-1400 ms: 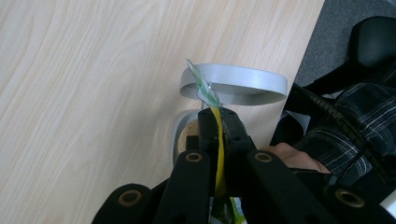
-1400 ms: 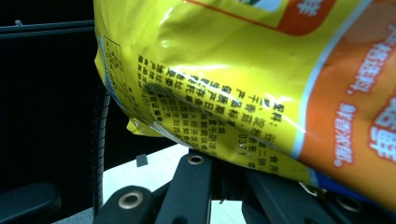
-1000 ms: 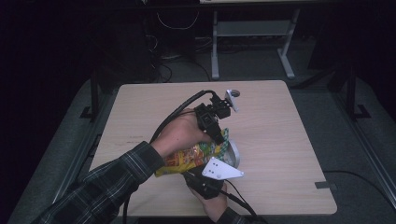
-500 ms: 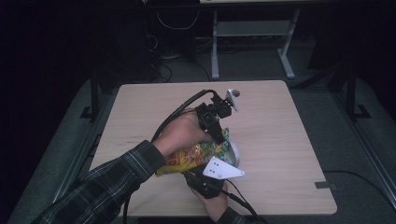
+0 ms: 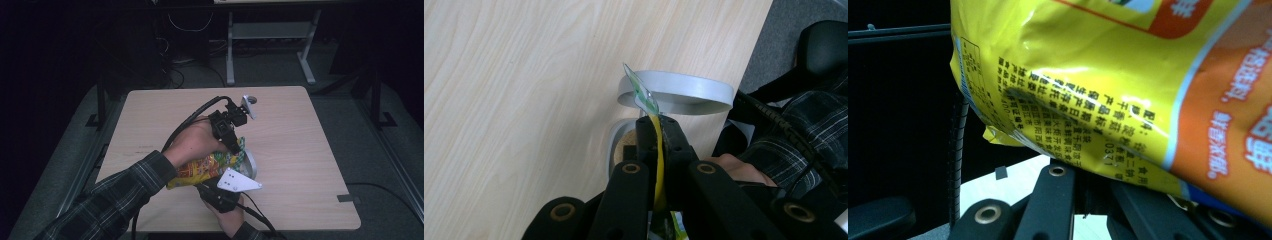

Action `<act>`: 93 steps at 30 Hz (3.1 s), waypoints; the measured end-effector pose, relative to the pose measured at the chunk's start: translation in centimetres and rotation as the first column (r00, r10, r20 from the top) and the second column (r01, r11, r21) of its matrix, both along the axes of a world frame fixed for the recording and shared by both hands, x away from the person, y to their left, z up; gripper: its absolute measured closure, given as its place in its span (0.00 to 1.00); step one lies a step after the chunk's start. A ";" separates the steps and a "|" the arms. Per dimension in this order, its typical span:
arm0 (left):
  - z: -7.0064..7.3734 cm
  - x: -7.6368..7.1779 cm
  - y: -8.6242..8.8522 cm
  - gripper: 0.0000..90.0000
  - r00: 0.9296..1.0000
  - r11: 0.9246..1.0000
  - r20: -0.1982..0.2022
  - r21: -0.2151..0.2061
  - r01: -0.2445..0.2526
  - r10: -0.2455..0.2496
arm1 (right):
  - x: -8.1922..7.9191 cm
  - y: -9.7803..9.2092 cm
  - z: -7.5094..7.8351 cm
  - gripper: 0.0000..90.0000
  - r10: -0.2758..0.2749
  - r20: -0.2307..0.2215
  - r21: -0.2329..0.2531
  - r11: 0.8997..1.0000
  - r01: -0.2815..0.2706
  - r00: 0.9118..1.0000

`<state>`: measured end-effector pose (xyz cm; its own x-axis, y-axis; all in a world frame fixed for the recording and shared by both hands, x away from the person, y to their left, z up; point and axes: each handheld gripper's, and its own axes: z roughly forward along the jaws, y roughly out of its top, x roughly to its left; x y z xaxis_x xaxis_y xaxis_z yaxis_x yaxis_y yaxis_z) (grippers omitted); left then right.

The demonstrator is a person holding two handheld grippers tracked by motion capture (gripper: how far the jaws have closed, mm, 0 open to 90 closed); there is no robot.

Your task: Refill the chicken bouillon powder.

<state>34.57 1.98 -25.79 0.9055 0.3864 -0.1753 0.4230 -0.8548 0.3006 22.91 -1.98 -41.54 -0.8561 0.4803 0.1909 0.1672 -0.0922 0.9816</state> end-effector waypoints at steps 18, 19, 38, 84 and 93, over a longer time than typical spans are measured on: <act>-0.2 0.2 -0.3 0.99 1.000 1.000 -0.003 0.011 0.008 -0.008 | 0.0 -0.2 0.1 1.00 -0.001 0.009 0.009 1.000 0.001 1.000; -0.2 0.3 -0.3 0.99 1.000 1.000 -0.004 0.010 0.009 -0.009 | 0.0 -0.2 0.1 1.00 0.000 0.009 0.010 1.000 0.000 1.000; -0.1 0.2 -0.3 0.99 1.000 1.000 -0.003 0.009 0.006 -0.006 | 0.1 -0.2 0.1 1.00 0.000 0.013 0.006 1.000 0.000 1.000; 0.3 0.2 -0.4 0.98 1.000 1.000 -0.004 0.009 0.001 -0.001 | 0.1 -0.4 0.4 1.00 0.000 0.021 0.010 1.000 0.000 1.000; 0.2 0.3 -0.4 0.98 1.000 1.000 -0.005 0.013 0.001 -0.001 | 0.1 -0.4 0.4 1.00 0.000 0.021 0.011 1.000 0.000 1.000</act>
<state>34.84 1.54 -25.56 0.9049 0.3879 -0.1751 0.4238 -0.8590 0.2873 23.00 -2.39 -41.10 -0.8599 0.4784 0.1783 0.1469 -0.1027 0.9838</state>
